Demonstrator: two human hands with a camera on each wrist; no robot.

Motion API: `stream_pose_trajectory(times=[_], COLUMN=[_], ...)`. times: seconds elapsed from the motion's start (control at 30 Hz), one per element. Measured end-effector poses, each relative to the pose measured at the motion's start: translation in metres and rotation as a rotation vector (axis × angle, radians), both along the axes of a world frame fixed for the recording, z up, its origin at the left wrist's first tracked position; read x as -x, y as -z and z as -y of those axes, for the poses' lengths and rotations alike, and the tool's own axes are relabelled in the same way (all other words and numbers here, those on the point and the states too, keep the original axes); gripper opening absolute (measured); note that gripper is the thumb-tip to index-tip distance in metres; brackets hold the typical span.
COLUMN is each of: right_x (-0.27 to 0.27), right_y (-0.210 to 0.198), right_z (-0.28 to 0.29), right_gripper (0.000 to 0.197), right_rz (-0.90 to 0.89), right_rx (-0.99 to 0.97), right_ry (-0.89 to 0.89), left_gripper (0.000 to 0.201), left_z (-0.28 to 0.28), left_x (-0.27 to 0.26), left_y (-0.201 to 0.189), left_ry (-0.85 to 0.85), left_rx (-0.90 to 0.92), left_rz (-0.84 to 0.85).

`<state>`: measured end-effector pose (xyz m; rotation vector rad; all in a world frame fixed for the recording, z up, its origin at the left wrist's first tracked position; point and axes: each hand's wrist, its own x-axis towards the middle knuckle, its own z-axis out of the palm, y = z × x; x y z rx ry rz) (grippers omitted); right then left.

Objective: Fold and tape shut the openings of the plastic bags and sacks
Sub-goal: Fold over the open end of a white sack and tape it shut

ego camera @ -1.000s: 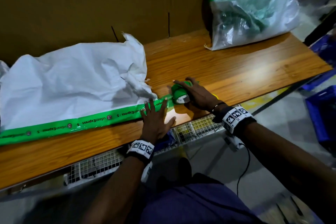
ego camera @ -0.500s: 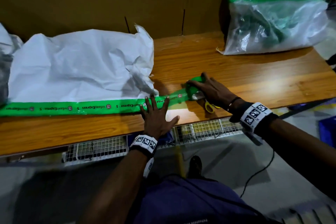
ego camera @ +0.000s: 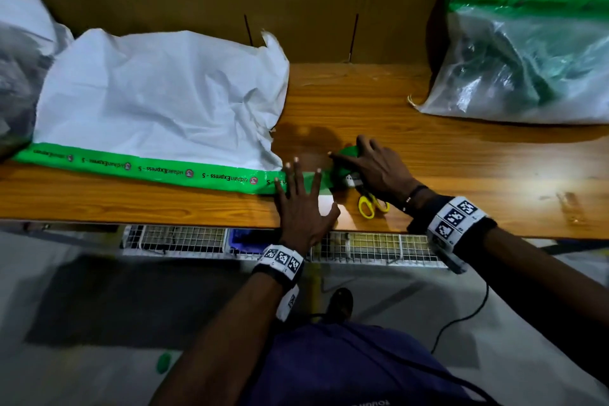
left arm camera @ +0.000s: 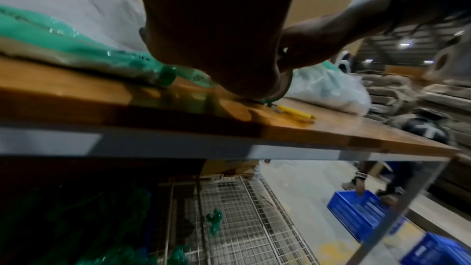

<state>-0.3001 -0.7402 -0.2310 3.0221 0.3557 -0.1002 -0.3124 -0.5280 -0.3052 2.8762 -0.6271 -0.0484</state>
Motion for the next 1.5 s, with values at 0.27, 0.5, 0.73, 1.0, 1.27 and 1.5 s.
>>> stream_pose_trajectory(times=[0.27, 0.5, 0.73, 1.0, 1.27, 1.5], right_x=[-0.011, 0.021, 0.082, 0.088, 0.094, 0.129], right_y=[0.001, 0.010, 0.050, 0.051, 0.042, 0.031], right_z=[0.005, 0.020, 0.012, -0.015, -0.026, -0.047], right_gripper=[0.092, 0.097, 0.038, 0.029, 0.032, 0.035], right_rz=[0.029, 0.053, -0.010, 0.016, -0.116, -0.201], right_rx=[-0.093, -0.592, -0.678, -0.612, -0.519, -0.670], right_ry=[-0.080, 0.181, 0.564, 0.612, 0.784, 0.905], left_gripper=[0.087, 0.080, 0.042, 0.044, 0.046, 0.042], left_z=[0.013, -0.011, -0.063, -0.079, -0.099, -0.103], left_x=[0.008, 0.003, -0.019, -0.040, -0.057, -0.065], left_y=[0.017, 0.007, 0.003, 0.000, 0.008, 0.002], left_ry=[-0.013, 0.042, 0.022, 0.108, 0.244, 0.282], left_rx=[0.058, 0.174, 0.294, 0.365, 0.442, 0.497], left_rz=[-0.010, 0.016, 0.140, 0.029, -0.039, -0.098])
